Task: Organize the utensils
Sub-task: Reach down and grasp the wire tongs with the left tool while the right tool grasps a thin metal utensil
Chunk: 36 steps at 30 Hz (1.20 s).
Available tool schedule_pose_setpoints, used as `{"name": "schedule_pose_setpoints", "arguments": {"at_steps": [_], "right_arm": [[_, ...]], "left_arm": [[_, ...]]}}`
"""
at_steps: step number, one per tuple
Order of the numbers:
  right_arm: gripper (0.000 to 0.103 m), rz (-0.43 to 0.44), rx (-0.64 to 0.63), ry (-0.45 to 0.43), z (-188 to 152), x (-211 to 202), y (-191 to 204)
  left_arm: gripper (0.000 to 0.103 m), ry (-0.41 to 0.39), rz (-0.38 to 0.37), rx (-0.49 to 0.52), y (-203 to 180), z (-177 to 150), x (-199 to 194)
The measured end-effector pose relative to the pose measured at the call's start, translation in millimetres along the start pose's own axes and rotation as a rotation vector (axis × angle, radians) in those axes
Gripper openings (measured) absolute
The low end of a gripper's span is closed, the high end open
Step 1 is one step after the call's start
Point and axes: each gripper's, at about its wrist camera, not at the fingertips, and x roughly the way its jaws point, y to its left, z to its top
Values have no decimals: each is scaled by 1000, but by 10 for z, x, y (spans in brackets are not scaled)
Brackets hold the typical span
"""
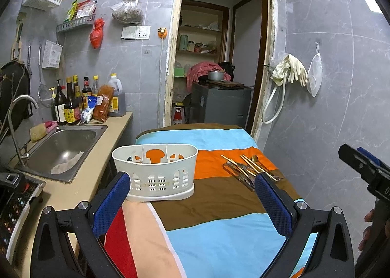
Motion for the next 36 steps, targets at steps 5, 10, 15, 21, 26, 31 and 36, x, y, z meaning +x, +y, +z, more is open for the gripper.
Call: {"name": "schedule_pose_setpoints", "arguments": {"at_steps": [5,10,15,21,26,31,36], "right_arm": [[102,4,-12,-26,151,-48,-3],[102,-2,-18,-65,314,-25,-113],[102,2,-30,-106,522,125,-232],[102,10,-30,-106,754,472,-512],[102,33,-20,-41,854,992,-882],[102,66,-41,42,851,1601,-1215],[102,105,-55,123,738,2193,-1423]], "left_arm": [[103,-22,-24,5,-6,127,97],[103,-74,-40,22,-141,304,209],[103,-106,-44,27,-304,469,381],[103,-105,-33,5,-534,609,738],[102,-87,-7,-58,-740,674,1170],[102,-8,2,-95,-935,615,1699],[102,100,19,-143,-1012,460,2212]]}}
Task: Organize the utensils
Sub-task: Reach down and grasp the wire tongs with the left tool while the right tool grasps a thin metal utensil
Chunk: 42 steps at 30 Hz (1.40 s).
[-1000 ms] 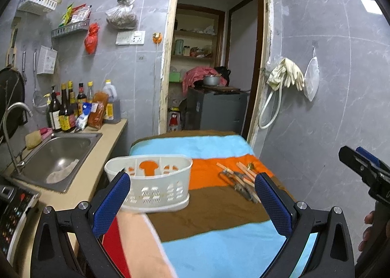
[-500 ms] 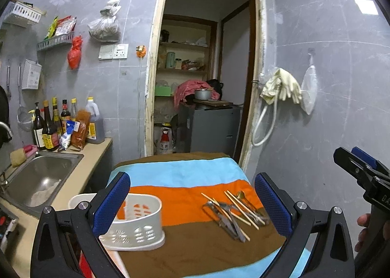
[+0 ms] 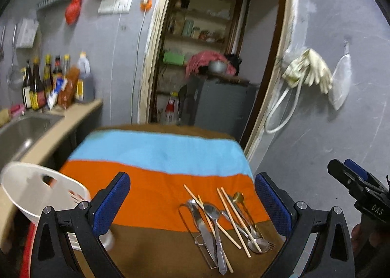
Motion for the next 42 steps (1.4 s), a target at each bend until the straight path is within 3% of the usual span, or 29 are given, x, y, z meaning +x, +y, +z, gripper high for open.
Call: {"name": "schedule_pose_setpoints", "arguments": {"at_steps": [4,7,9,16,18,22,25,32,34,42], "right_arm": [[102,33,21,80,-106,463,-127],[100,52,12,143,-241,788,-134],[93,74,0,187,-333,988,-112],[47,156,-32,324,-620,1577,-8],[45,173,-49,354,-670,1723,21],[33,182,-88,407,-760,1936,68],[32,191,-90,448,-819,2063,103],[31,204,-89,515,-915,2249,125],[31,212,-80,537,-937,2292,138],[18,189,-113,591,-973,2338,210]], "left_arm": [[100,88,25,-49,41,-126,363],[90,142,47,-53,42,-207,598],[84,177,60,-42,34,-264,746],[70,310,64,-83,93,-422,1230],[69,341,57,-101,111,-436,1330],[55,404,53,-123,134,-470,1543],[47,446,52,-138,154,-493,1644],[43,508,85,-150,134,-504,1775],[36,541,101,-155,119,-493,1817],[25,613,120,-204,132,-489,1860]]}}
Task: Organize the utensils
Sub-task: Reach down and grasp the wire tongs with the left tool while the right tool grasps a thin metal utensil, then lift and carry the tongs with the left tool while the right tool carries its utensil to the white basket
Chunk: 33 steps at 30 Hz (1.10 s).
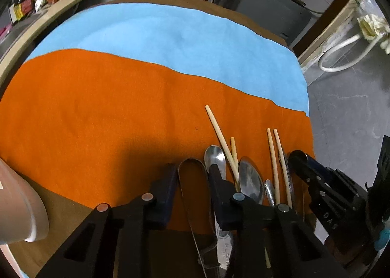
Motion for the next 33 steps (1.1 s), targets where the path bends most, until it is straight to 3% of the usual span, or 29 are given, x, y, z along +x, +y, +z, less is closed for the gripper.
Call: {"name": "schedule_pose_setpoints", "arguments": {"at_steps": [4,11,24,33], "right_arm": [[5,-26,-22,18,4,-10,87],[3,-39,-24,-28,-21,-206,161],[3,-31,51,-197,-237,-809,218],[3,-94,58,-324,-393,-1354,391]], "left_arm": [[24,3,1,3,-17,-11,10],[24,-20,-55,3,47,-76,-148],[23,-265,-225,117,164,-417,-869],[23,-409,-264,215,193,-613,-1327]]}}
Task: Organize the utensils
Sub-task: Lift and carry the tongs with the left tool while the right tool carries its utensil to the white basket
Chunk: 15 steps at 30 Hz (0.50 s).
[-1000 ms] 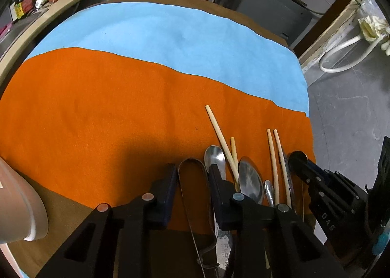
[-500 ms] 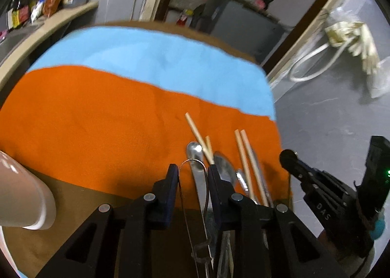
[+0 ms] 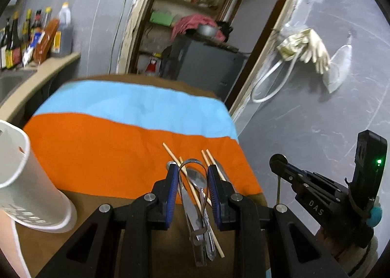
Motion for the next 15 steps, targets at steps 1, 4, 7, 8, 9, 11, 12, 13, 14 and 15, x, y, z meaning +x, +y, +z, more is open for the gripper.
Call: {"name": "schedule_pose_setpoints", "arguments": {"at_steps": [1,4,7,8,9,11,12,13,14,15], "right_arm": [[3,-7,8,-17,6,-70,23],[3,-31,11,-70,37,-282,112],[3,-40,15,-118,74,-471,184],[3,-39,20,-135,82,-539,193],[3,-37,26,-154,106,-609,217],[3,-33,42,-192,190,-732,275],[3,-27,52,-211,245,-794,309],[3,-22,60,-233,310,-858,352],[3,-18,63,-251,345,-905,400],[3,-9,65,-280,421,-961,464]], "left_arm": [[23,-15,0,10,-5,-7,-66],[23,-57,-3,27,-40,21,-226],[23,-107,0,38,-64,92,-392],[23,-124,0,40,-48,125,-461],[23,-137,-1,40,-41,162,-513],[23,-159,-6,37,-9,279,-654],[23,-172,-11,36,16,349,-743],[23,-181,-13,35,40,384,-806],[23,-192,-14,32,79,447,-893],[23,-202,-15,25,133,534,-996]]}}
